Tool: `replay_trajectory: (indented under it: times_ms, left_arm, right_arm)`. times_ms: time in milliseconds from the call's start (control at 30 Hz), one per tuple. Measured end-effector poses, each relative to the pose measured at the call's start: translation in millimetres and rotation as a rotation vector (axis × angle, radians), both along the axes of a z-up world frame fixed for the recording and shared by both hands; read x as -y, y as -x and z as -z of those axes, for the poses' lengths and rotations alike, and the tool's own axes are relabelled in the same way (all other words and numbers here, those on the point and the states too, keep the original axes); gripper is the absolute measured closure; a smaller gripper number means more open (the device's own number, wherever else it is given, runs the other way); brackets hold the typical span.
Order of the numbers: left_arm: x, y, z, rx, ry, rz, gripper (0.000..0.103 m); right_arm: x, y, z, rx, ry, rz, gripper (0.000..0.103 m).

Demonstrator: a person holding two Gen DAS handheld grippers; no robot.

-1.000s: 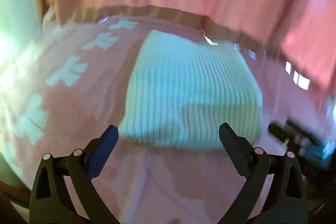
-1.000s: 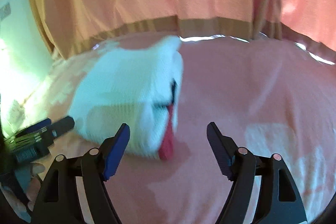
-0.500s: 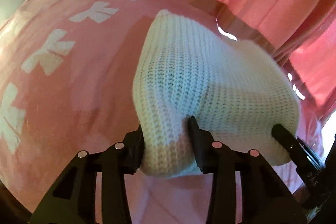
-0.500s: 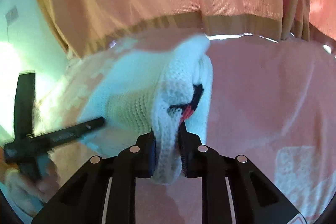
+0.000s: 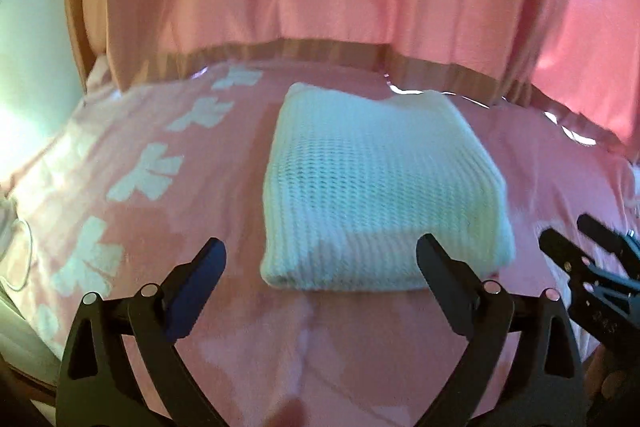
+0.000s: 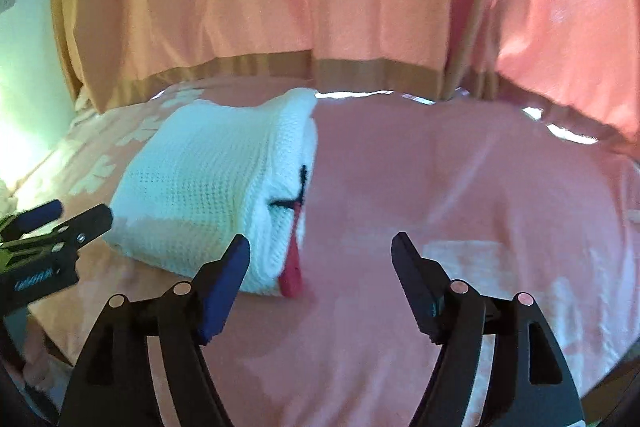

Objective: Fold small clothes

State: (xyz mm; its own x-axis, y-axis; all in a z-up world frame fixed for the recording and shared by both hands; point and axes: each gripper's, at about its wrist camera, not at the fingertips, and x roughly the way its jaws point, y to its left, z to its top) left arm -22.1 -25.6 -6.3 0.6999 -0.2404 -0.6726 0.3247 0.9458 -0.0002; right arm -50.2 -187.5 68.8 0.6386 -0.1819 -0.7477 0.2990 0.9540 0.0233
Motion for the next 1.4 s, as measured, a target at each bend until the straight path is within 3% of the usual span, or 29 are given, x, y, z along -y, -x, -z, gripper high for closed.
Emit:
replay_trajectory:
  times_ms: [67, 200, 600, 1400]
  left_arm:
    - [6.9, 12.7, -2.0, 0.058, -0.029, 0.029, 0.009]
    - [12.5, 19.9, 5.4, 0.096, -0.081, 0.018, 0.009]
    - [14.3, 22.9, 20.8, 0.029, -0.076, 0.028, 0.010]
    - [11.1, 20.9, 27.5, 0.015, -0.089, 0.011, 0.010]
  right_arm:
    - [-2.7, 7.4, 4.6, -0.011, 0.053, 0.037, 0.028]
    - [1.7, 19.6, 19.4, -0.066, 0.022, 0.062, 0.027]
    - [-3.9, 22.9, 35.0, -0.103, -0.010, 0.062, 0.026]
    - [-24.2, 13.5, 38.0, -0.094, -0.003, 0.025, 0.026]
